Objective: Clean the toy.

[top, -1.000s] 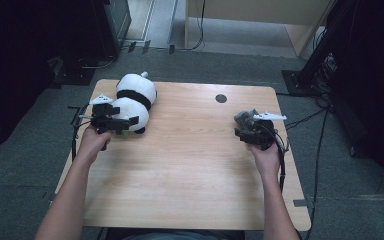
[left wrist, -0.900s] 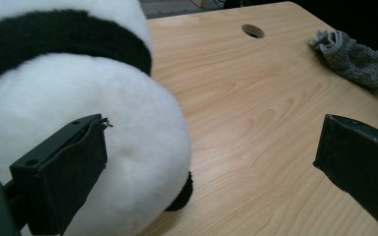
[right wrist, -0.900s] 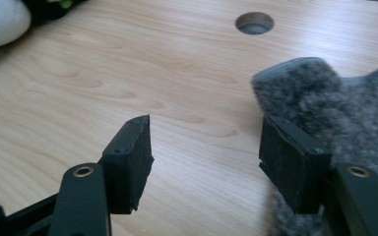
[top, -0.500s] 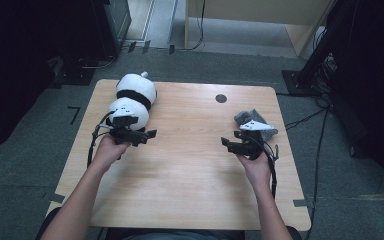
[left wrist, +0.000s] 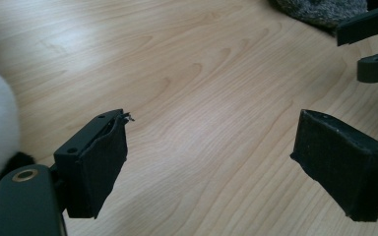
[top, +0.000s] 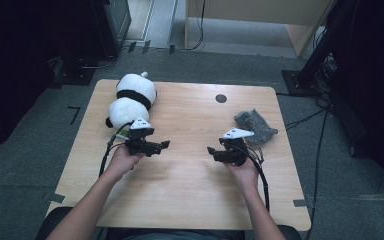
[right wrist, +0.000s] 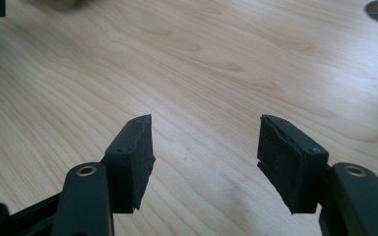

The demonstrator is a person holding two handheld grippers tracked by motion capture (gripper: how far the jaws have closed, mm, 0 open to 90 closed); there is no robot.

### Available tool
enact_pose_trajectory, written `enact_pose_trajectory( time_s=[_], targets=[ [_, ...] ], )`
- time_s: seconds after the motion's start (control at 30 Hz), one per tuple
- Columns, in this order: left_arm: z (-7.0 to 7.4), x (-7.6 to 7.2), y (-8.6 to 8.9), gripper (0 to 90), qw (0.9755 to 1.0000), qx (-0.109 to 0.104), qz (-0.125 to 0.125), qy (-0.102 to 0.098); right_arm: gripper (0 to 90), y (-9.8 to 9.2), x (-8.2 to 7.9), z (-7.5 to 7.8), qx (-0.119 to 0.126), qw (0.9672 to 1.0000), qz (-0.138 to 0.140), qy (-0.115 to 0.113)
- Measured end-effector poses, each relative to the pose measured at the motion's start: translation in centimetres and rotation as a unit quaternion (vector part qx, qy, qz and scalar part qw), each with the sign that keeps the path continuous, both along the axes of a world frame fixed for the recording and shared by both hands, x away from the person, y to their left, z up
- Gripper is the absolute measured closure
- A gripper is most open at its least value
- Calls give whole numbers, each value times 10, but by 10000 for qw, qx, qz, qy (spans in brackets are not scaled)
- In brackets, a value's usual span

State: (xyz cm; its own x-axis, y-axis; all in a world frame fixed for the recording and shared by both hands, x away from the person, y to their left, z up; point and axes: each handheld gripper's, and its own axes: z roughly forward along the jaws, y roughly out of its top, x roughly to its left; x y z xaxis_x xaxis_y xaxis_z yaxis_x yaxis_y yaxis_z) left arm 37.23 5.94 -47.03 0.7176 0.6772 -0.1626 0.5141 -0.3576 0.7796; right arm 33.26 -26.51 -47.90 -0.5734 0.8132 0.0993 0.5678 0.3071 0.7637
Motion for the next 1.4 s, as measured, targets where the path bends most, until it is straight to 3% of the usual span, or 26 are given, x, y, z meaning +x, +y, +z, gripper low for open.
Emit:
enact_pose_trajectory(
  time_s=[0.3,0.57,0.77,0.87,1.07,1.27,1.4],
  targets=[
    [-22,-5,-19,133,9988,424,-223,109,395,14,2,-11,27,9998,120,155],
    [-42,-8,-30,134,9962,769,-354,222,406,24,4,-23,-150,9994,152,284],
    [-45,-6,-29,133,9968,685,-371,161,412,30,6,-33,-379,9985,201,347],
    [-47,-7,-28,132,9971,657,-371,68,431,33,6,-34,-458,9984,230,249],
    [-47,-7,-28,132,9972,644,-374,53,383,38,6,-38,-482,9985,236,39],
    [-47,-7,-28,131,9971,680,-349,38,369,36,3,-43,-319,9990,265,-181],
    [-47,-7,-27,132,9973,649,-339,53,349,36,3,-43,-342,9988,297,-189]
  ],
)
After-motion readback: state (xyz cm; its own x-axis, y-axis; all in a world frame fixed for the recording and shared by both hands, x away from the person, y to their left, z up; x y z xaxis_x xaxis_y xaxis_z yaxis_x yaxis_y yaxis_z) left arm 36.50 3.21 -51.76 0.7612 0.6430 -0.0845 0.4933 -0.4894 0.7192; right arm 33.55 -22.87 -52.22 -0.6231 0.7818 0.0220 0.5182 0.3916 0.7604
